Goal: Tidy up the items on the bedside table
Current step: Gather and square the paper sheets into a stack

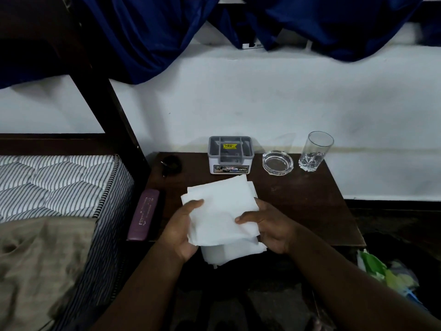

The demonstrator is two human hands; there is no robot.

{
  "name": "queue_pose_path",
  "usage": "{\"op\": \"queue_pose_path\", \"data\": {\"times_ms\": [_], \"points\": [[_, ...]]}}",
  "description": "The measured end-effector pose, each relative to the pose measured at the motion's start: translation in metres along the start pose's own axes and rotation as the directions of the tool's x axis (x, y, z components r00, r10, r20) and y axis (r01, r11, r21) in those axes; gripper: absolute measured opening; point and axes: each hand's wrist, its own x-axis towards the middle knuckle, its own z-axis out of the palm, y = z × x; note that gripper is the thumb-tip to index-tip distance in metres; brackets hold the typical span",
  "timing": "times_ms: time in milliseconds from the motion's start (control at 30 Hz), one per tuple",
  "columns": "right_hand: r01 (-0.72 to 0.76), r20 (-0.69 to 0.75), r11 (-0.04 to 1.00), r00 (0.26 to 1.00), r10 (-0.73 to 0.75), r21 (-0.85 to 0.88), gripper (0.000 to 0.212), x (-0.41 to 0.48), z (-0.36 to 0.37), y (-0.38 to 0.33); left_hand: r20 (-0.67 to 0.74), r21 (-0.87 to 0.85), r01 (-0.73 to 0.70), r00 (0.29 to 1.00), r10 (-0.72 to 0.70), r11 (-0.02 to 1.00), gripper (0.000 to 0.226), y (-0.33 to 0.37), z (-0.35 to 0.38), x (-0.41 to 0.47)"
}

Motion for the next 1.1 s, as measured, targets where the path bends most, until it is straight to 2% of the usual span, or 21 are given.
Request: {"op": "queue_pose_path", "data": {"times_ms": [100, 200, 233, 300, 367, 433, 467, 533, 600, 633, 767, 933, 1033, 1100], "points": [[0.020, -0.027, 0.998, 0.999, -0.021, -0.063, 0.046, 0.004, 0.007, -0.001, -0.074, 0.142, 0.008, 0.997, 0.002, 0.990, 0.036, 0.000, -0.007, 0.000], [0.016, -0.053, 0.978, 0.998, -0.027, -0.206, 0.025, 0.011, 0.006, -0.008, -0.164, 0.226, -0.035, 0.984, 0.074, 0.973, 0.027, 0.000, -0.018, 0.007], [0.006, -0.077, 0.969, 0.997, -0.025, -0.248, 0.021, 0.013, 0.003, -0.012, -0.184, 0.230, -0.052, 0.978, 0.096, 0.972, 0.031, 0.001, -0.022, 0.008], [-0.005, -0.214, 0.971, 0.976, -0.048, -0.239, 0.020, 0.021, -0.007, -0.023, -0.218, 0.231, -0.072, 0.968, 0.124, 0.970, 0.043, 0.003, -0.032, 0.011], [0.062, -0.427, 0.963, 0.887, -0.175, -0.264, 0.014, 0.032, -0.026, -0.030, -0.296, 0.276, -0.060, 0.944, 0.144, 0.959, 0.042, 0.007, -0.046, 0.015], [0.044, -0.543, 0.897, 0.782, -0.305, -0.440, 0.016, 0.040, -0.043, -0.032, -0.359, 0.316, -0.025, 0.922, 0.145, 0.948, 0.044, 0.011, -0.058, 0.020], [-0.019, -0.542, 0.836, 0.769, -0.338, -0.548, 0.016, 0.044, -0.050, -0.030, -0.383, 0.332, -0.008, 0.913, 0.143, 0.943, 0.047, 0.012, -0.064, 0.023], [-0.156, -0.477, 0.646, 0.803, -0.358, -0.747, 0.015, 0.042, -0.048, -0.029, -0.413, 0.381, 0.023, 0.899, 0.147, 0.924, 0.049, 0.015, -0.071, 0.027], [-0.200, -0.396, 0.458, 0.835, -0.383, -0.866, 0.021, 0.036, -0.034, -0.028, -0.412, 0.429, 0.034, 0.897, 0.162, 0.903, 0.040, 0.015, -0.074, 0.029], [-0.196, -0.366, 0.407, 0.841, -0.398, -0.892, 0.025, 0.032, -0.026, -0.026, -0.418, 0.439, 0.039, 0.893, 0.165, 0.898, 0.036, 0.014, -0.072, 0.029], [-0.228, -0.367, 0.349, 0.834, -0.412, -0.909, 0.038, 0.024, -0.006, -0.011, -0.385, 0.418, 0.036, 0.912, 0.141, 0.908, 0.038, 0.009, -0.069, 0.033], [-0.283, -0.377, 0.273, 0.833, -0.405, -0.919, 0.070, 0.015, 0.004, 0.008, -0.384, 0.402, 0.004, 0.909, 0.164, 0.916, 0.040, 0.007, -0.068, 0.032], [-0.308, -0.422, 0.319, 0.813, -0.401, -0.896, 0.078, 0.005, 0.007, 0.018, -0.380, 0.397, -0.011, 0.908, 0.175, 0.918, 0.041, 0.007, -0.068, 0.031], [-0.316, -0.462, 0.388, 0.803, -0.377, -0.866, 0.076, -0.003, 0.009, 0.027, -0.384, 0.403, -0.015, 0.905, 0.184, 0.915, 0.041, 0.006, -0.069, 0.031]]}}
